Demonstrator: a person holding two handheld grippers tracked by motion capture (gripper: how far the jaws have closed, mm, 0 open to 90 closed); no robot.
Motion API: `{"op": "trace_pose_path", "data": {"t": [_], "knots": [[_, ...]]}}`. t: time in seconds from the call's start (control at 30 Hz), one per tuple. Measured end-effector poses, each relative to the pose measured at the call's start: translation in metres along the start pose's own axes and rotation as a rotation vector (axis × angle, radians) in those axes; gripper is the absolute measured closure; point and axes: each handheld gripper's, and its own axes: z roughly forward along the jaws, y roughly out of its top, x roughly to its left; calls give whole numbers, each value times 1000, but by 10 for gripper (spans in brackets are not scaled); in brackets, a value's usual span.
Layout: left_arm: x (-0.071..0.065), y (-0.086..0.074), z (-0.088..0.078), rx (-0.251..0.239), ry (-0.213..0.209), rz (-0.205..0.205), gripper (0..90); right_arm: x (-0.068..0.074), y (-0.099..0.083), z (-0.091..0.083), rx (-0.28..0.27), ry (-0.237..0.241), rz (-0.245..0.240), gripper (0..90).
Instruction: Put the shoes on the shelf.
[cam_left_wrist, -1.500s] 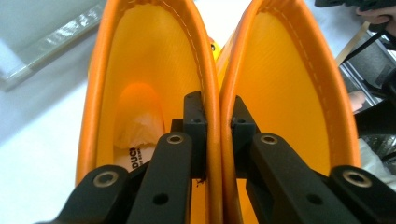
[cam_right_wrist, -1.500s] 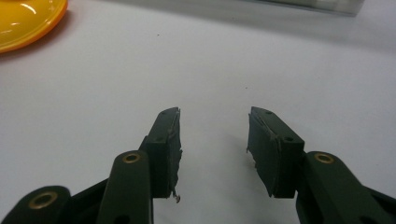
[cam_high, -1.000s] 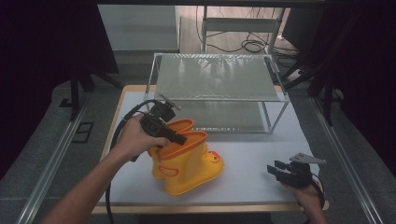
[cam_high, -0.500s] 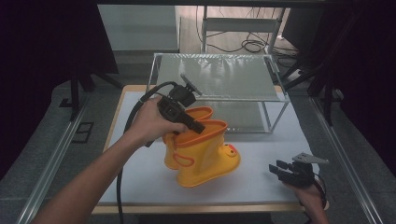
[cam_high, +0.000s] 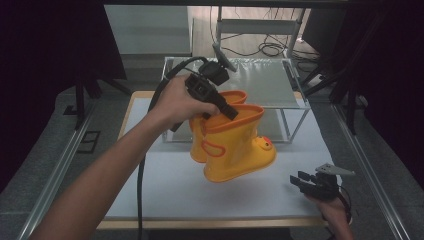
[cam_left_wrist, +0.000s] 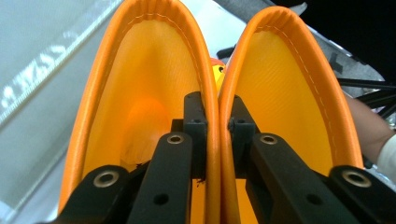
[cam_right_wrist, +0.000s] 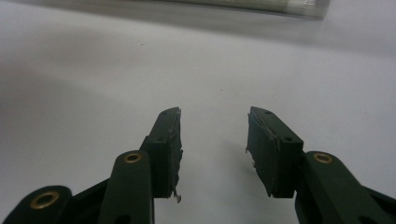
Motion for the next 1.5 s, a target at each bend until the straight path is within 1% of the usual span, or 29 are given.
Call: {"op": "trace_pose_path", "data": {"t": [0.13, 0.2, 0.23, 0.3, 0.33, 0.37, 0.43, 0.53, 0.57, 0.6, 0.73, 0.83, 0.87, 0.97, 1.0, 1.03, 1.13, 1.17, 1.23, 1.27, 1.4, 1.43, 1.5], "knots": [[2, 17, -8, -27, -17, -10, 823, 0, 0, 0, 1, 3, 0, 543], [4, 29, -12, -39, -16, -15, 823, 0, 0, 0, -2, 4, 5, 543], [4, 29, -12, -39, -16, -15, 824, 0, 0, 0, -2, 4, 5, 543], [7, 41, -16, -51, -13, -16, 824, -2, 0, -1, -2, 2, 1, 544], [7, 41, -16, -51, -13, -16, 824, -2, 0, -1, -2, 2, 1, 544], [9, 46, -17, -52, -10, -15, 824, -1, 0, -1, -4, 1, 5, 544], [13, 53, -18, -61, -16, -27, 824, -1, 1, -1, -9, 2, 4, 543], [21, 63, -18, -72, -13, -50, 824, -1, 1, -2, -10, 2, 4, 543], [26, 68, -19, -79, -5, -63, 824, -2, 0, -2, -9, 4, 10, 544], [26, 68, -19, -79, -5, -63, 824, -2, 0, -2, -9, 4, 10, 544], [37, 81, -23, -105, 14, -96, 824, -3, 0, -3, -9, 2, 13, 544], [49, 87, -26, -138, 33, -134, 824, -3, 0, -3, -11, 1, 14, 544], [55, 89, -26, -156, 40, -157, 824, -4, 0, -3, -9, 1, 13, 544], [68, 93, -25, -189, 79, -205, 824, -3, -1, -2, -8, -1, 14, 545], [72, 95, -24, -196, 103, -219, 824, -4, -1, -1, -8, -1, 10, 545], [75, 96, -23, -202, 115, -231, 824, -3, -1, -1, -7, -1, 7, 545], [85, 100, -19, -223, 170, -285, 824, -3, -1, -1, -5, 1, 5, 546], [89, 101, -19, -229, 194, -302, 824, -2, -1, 0, -6, 1, 5, 545], [95, 101, -18, -233, 224, -328, 823, -2, -1, -1, -2, 4, 7, 546], [99, 101, -17, -239, 246, -349, 824, -2, -1, -1, -3, 2, 10, 546], [112, 99, -16, -258, 295, -398, 824, -2, -1, -1, -5, 1, 9, 546], [116, 99, -15, -264, 300, -416, 823, -2, -1, -2, -6, 2, 11, 546], [122, 98, -12, -273, 332, -445, 823, -2, -1, -1, -7, 1, 9, 546]]}}
